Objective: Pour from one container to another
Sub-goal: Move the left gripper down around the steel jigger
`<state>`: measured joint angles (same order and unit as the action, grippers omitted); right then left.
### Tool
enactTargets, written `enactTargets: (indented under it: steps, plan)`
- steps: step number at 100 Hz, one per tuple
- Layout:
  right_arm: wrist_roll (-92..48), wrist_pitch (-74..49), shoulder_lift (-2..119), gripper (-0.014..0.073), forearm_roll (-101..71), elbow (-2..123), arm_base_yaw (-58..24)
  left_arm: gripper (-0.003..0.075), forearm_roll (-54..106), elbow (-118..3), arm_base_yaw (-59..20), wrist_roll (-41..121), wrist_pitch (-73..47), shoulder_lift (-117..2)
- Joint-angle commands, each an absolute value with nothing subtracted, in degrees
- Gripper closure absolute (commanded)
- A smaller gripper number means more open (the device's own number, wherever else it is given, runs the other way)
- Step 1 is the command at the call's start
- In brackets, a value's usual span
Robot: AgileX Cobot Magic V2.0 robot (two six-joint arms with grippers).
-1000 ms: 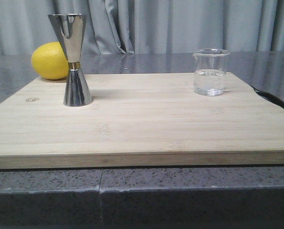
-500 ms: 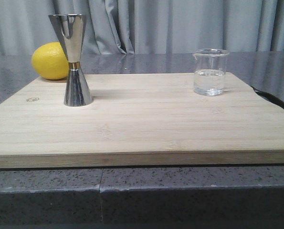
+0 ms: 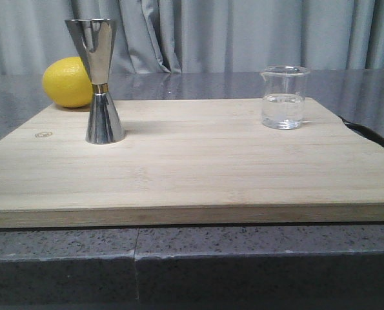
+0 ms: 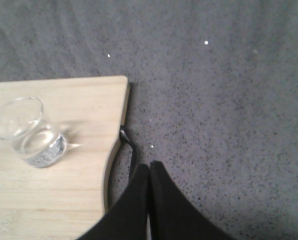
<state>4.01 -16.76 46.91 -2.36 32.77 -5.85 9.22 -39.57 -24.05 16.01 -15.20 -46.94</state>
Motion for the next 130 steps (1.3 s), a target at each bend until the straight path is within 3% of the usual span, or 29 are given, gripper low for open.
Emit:
enactTargets:
  steps: [1, 16, 48, 81, 95, 114, 130]
  plan:
    - [3.7, -11.6, 49.1, 0.0666, -1.9, 34.7, -5.9, 0.0738, 10.2, -39.6, -28.9, 18.4, -3.1, -48.9]
    - [3.7, -9.8, 52.2, 0.0666, -1.3, 34.7, -5.9, 0.0738, 8.9, -37.4, -33.9, 18.4, 2.2, -52.8]
    - [3.7, -7.9, 52.5, 0.0666, -1.1, 34.7, -5.9, 0.0738, 9.6, -31.1, -34.0, 17.8, 11.2, -56.1]
    - [3.7, -7.8, 52.5, 0.0666, -0.9, 34.7, -5.9, 0.0734, 9.7, -30.6, -34.0, 17.7, 10.2, -56.2]
    - [3.7, -7.7, 52.5, 0.0666, -0.9, 34.7, -5.9, 0.0617, 9.7, -30.6, -34.0, 17.7, 8.0, -57.4]
    - [3.7, -7.6, 52.5, 0.0666, -0.9, 34.7, -5.9, 0.0314, 12.5, -30.6, -34.0, 17.7, 7.9, -59.7]
    - [3.7, -7.6, 52.5, 0.0666, -0.9, 34.7, -5.9, 0.0289, 16.9, -30.6, -34.0, 17.4, 8.0, -60.8]
